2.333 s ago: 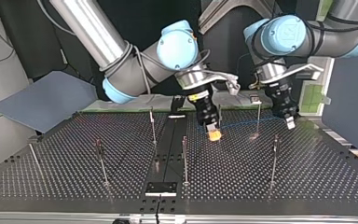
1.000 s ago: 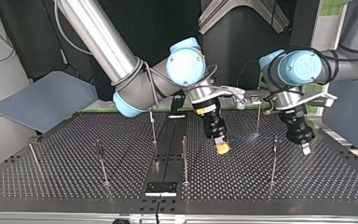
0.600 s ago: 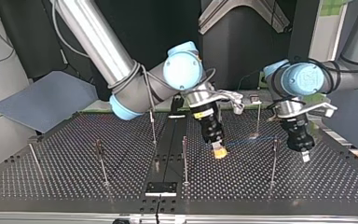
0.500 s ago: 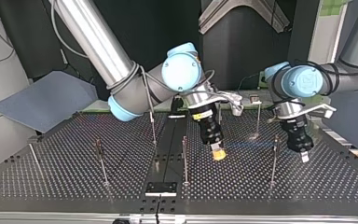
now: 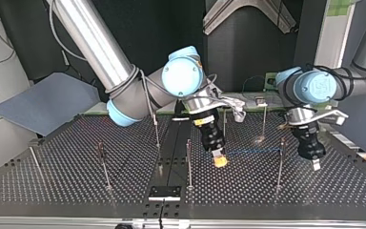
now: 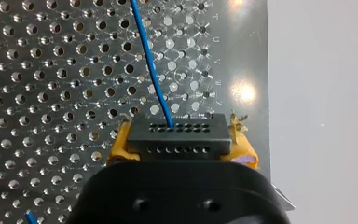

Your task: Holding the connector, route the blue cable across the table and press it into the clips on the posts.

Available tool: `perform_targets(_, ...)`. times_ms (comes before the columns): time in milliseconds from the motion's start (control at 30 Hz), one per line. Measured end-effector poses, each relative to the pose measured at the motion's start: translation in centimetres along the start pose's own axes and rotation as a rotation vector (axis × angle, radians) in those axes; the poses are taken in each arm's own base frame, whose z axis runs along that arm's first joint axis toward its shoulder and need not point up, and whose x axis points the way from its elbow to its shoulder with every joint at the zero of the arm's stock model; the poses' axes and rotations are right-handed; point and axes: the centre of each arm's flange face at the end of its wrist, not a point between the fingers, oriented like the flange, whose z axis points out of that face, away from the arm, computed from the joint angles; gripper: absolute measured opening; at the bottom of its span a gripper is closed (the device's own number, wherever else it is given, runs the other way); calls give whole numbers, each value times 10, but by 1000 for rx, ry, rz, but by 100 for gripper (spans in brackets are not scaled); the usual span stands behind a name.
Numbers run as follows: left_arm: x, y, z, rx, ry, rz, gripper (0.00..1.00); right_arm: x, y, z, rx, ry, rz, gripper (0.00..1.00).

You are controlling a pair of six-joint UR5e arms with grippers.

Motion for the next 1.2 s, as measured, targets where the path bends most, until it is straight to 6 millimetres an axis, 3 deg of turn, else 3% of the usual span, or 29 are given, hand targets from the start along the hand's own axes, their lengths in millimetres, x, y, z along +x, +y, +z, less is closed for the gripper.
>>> perform_targets(367,9,7,-14,-58,102,-21,0,-1,-4,-3,-4,-16,-4,0)
perform_targets(400,10,7,-15,-60,110,-21,42,-2,-4,-3,-6,-17,-5,0)
perform_targets(433,10,8,-17,-63,118,-22,53,-2,-4,-4,-7,-19,-5,0)
perform_targets(467,10,9,-20,-66,129,-24,53,-2,-4,-4,-8,-21,-6,0)
perform_targets(533,9,10,-25,-68,142,-29,83,-2,-4,-5,-9,-24,-7,0)
perform_targets(567,7,10,-28,-66,147,-33,83,-2,-4,-5,-10,-24,-7,0)
perform_targets(600,5,10,-30,-62,150,-36,96,-2,-4,-5,-10,-25,-8,0)
perform_targets(633,2,9,-31,-56,153,-39,100,-3,-5,-5,-10,-27,-8,0)
perform_targets(1200,-15,-6,-61,-21,260,-25,100,-4,-3,-7,-29,-43,-13,0)
